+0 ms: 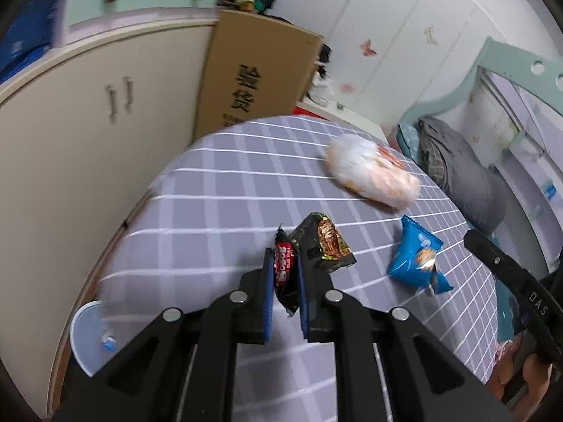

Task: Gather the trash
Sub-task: 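Carry both items over the bin and open the left tool to drop the wrappers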

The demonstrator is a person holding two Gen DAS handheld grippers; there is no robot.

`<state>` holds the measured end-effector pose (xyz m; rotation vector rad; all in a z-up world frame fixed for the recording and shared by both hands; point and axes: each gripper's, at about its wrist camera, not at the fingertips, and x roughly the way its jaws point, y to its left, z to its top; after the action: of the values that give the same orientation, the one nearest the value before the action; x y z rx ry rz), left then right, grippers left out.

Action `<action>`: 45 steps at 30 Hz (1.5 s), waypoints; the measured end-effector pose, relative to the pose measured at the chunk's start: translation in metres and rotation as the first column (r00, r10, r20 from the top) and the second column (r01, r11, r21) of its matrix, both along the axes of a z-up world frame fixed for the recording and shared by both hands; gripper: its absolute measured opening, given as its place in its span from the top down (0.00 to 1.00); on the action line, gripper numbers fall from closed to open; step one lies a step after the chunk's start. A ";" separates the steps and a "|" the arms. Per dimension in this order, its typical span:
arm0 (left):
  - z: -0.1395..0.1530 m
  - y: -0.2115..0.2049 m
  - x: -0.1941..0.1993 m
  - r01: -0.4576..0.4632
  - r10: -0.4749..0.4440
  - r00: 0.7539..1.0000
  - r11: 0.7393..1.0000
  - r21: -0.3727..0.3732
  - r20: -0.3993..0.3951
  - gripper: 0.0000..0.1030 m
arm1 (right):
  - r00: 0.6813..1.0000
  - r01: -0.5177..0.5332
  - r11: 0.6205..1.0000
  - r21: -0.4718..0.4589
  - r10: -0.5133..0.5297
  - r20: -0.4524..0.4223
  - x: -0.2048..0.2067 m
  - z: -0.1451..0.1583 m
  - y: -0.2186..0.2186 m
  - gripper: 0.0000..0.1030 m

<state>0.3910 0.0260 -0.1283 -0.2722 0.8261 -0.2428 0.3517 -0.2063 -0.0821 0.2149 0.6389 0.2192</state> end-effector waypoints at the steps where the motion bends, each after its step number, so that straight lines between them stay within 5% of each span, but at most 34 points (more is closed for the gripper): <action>1: 0.001 0.007 -0.006 -0.015 0.014 1.000 1.000 0.009 0.006 0.89 | 1.000 0.019 1.000 -0.012 -0.019 0.009 -0.004 0.002 0.005 0.95; 3: 0.004 0.026 -0.023 -0.065 0.064 0.997 0.997 0.043 0.035 0.89 | 0.997 0.078 0.997 -0.031 -0.077 0.006 -0.003 0.001 0.007 0.92; 4: 0.005 0.034 -0.029 -0.091 0.089 0.995 0.995 0.051 0.044 0.89 | 0.993 0.117 0.991 -0.059 -0.118 -0.006 0.000 -0.002 0.007 0.67; 5: 0.005 0.048 -0.037 -0.128 0.125 0.991 0.990 0.053 0.050 0.89 | 0.986 0.165 0.983 -0.084 -0.167 -0.016 0.005 -0.006 0.007 0.20; 6: 0.005 0.055 -0.040 -0.148 0.145 0.988 0.988 0.053 0.052 0.89 | 0.982 0.187 0.977 -0.099 -0.189 -0.015 0.008 -0.011 0.007 0.16; 12: 0.002 0.106 -0.062 -0.260 0.257 0.964 0.964 0.053 0.066 0.89 | 0.962 0.228 0.955 -0.187 -0.251 -0.108 0.036 -0.042 0.009 0.17; 13: 0.001 0.113 -0.065 -0.273 0.269 0.961 0.961 0.052 0.062 0.89 | 0.962 0.217 0.960 -0.177 -0.241 -0.126 0.039 -0.046 0.010 0.28; 14: -0.001 0.122 -0.068 -0.285 0.282 0.958 0.957 0.051 0.059 0.89 | 0.963 0.199 0.966 -0.167 -0.224 -0.149 0.044 -0.051 0.012 0.59; 15: -0.002 0.127 -0.070 -0.290 0.287 0.956 0.956 0.048 0.058 0.89 | 0.961 0.185 0.970 -0.157 -0.212 -0.179 0.046 -0.056 0.013 0.73; 20: -0.011 0.150 -0.084 -0.307 0.306 0.951 0.951 0.024 0.051 0.89 | 0.971 0.142 0.982 -0.128 -0.163 -0.173 0.039 -0.056 0.025 0.96; 30: -0.032 0.192 -0.109 -0.360 0.360 0.933 0.933 -0.012 0.031 0.89 | 0.985 -0.157 0.986 -0.057 0.152 -0.082 -0.011 -0.023 0.142 0.96; 37: -0.065 0.246 -0.134 -0.449 0.449 0.893 0.893 -0.018 -0.019 0.89 | 0.908 -0.410 0.910 -0.057 0.402 -0.120 -0.033 -0.044 0.266 0.96; 45: -0.134 0.298 -0.146 -0.534 0.534 0.832 0.844 0.042 -0.151 0.89 | 0.800 -0.561 0.826 -0.061 0.521 -0.297 -0.040 -0.139 0.375 0.96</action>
<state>0.2445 0.3243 -0.2622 -0.5186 0.8725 0.3121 0.3116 0.1691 -0.2211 -0.0933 0.9799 0.7079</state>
